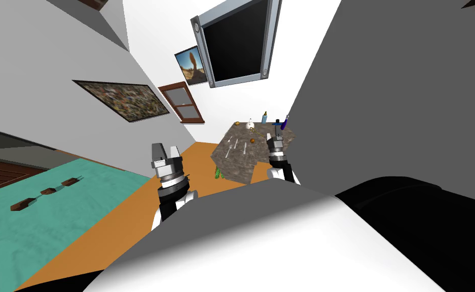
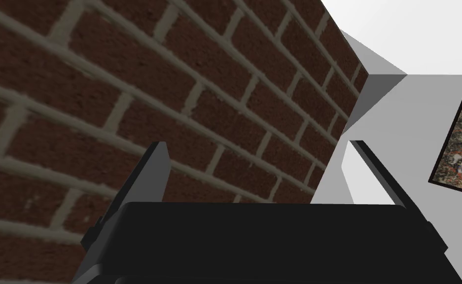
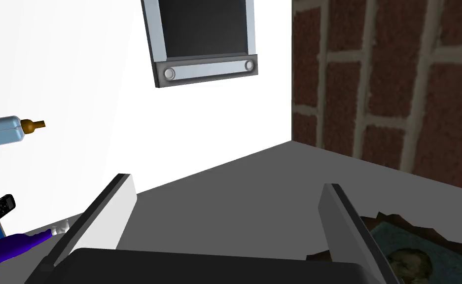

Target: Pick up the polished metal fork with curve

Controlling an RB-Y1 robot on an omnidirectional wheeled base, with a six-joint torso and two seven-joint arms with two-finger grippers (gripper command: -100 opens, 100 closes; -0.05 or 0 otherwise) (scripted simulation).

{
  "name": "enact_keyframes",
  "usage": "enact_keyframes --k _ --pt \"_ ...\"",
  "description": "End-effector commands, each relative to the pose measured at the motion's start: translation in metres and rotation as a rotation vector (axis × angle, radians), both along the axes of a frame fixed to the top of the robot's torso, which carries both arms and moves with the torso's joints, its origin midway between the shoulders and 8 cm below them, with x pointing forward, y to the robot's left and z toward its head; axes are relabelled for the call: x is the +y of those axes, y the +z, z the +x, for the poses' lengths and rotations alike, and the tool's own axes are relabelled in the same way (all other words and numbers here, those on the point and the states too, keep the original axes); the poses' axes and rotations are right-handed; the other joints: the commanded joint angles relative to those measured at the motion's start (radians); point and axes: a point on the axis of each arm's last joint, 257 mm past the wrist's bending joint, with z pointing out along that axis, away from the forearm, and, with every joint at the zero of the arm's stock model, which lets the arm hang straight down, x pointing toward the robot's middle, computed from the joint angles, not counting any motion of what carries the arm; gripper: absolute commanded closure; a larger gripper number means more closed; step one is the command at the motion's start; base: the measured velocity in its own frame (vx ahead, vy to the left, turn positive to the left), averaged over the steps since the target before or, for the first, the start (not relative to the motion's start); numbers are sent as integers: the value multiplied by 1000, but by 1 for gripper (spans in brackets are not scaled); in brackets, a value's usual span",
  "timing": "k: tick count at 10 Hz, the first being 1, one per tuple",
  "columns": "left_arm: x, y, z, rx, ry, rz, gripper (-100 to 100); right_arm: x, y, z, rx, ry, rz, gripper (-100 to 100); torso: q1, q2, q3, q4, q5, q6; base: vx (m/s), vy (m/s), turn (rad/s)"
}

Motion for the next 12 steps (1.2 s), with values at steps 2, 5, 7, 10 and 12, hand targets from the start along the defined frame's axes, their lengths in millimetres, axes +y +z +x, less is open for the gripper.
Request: enact_keyframes --k 2,5,7,10,12 --pt "0 0 0 0 0 0 0 1 -9 7 48 13 -56 -100 1 0 0 0 0 0 7 24 17" --pt "0 0 0 0 0 0 0 -3 -28 19 146 14 -138 -100 3 -1 -1 0 1 0 18 61 25" --pt "0 0 0 0 0 0 0 -6 -37 25 194 11 -167 -100 4 -1 -1 0 1 0 18 58 16" --pt "0 0 0 0 0 0 0 -14 -54 33 278 -1 -229 -100 4 -1 -1 0 1 0 16 70 24" --pt "0 0 0 0 0 0 0 -19 -65 38 331 -9 -262 -100 4 -1 -1 0 1 0 15 58 19"
